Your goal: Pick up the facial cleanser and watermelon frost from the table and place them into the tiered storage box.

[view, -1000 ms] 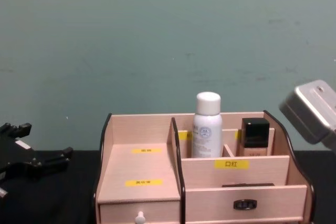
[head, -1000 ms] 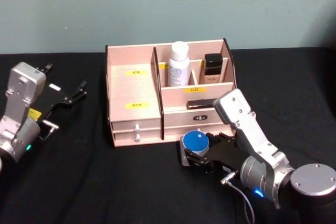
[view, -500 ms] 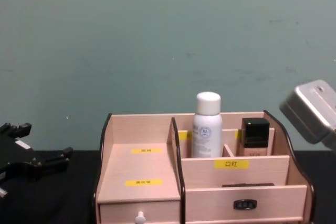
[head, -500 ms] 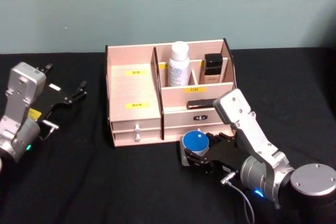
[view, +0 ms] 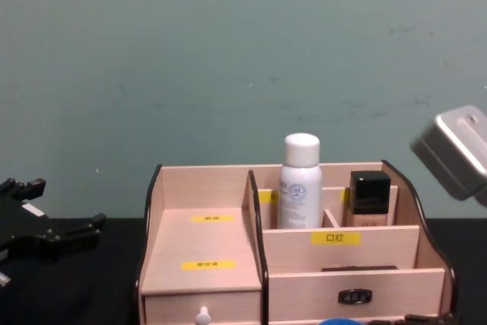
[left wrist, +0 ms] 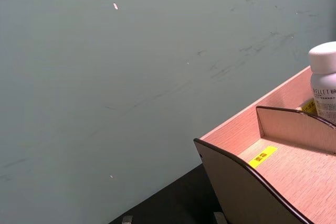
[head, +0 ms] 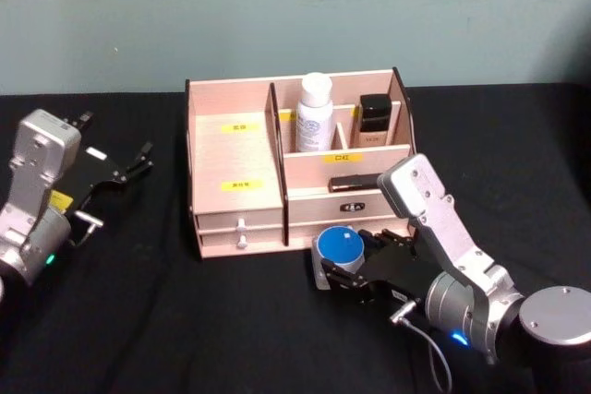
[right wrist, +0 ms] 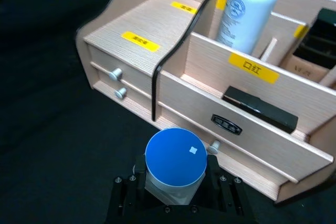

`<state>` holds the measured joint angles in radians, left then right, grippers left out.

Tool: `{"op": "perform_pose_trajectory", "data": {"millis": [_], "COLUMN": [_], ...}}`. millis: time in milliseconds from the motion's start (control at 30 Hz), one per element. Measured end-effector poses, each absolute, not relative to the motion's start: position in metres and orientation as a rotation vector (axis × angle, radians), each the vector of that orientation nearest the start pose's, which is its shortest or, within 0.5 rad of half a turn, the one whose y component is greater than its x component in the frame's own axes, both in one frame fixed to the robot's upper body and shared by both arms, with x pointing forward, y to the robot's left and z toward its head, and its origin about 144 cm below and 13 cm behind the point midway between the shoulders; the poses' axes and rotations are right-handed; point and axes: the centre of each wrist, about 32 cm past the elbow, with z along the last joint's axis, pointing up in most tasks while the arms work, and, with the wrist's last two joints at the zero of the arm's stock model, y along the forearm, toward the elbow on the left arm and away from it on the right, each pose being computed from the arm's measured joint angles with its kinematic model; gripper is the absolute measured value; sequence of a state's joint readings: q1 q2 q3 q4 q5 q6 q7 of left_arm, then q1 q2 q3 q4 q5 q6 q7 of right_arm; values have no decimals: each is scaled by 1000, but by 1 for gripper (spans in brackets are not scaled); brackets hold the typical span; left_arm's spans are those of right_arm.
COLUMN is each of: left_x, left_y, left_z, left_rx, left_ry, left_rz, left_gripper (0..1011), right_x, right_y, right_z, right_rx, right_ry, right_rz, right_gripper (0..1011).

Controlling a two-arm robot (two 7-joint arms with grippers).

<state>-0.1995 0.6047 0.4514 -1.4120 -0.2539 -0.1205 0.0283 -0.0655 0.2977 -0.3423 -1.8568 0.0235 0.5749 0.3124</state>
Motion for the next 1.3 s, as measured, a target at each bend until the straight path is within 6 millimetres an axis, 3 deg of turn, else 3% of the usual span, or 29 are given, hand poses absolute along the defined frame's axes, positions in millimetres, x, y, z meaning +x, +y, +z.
{"op": "perform_pose_trajectory", "data": {"millis": [800,1300], "left_x": [489,489], "left_y": [310,310], "left_z": [1140,1140], "left_rx": [304,304], "left_ry": [-285,-285], "left_rz": [1248,1248], "left_gripper": [1001,1001], "right_x": [401,417], "right_y": [-183,-162], "right_z": [1223,1242], "right_rx": [-421,-379], "right_ry": [70,7], "right_rz": [-756,-721], "right_gripper": [695,695]}}
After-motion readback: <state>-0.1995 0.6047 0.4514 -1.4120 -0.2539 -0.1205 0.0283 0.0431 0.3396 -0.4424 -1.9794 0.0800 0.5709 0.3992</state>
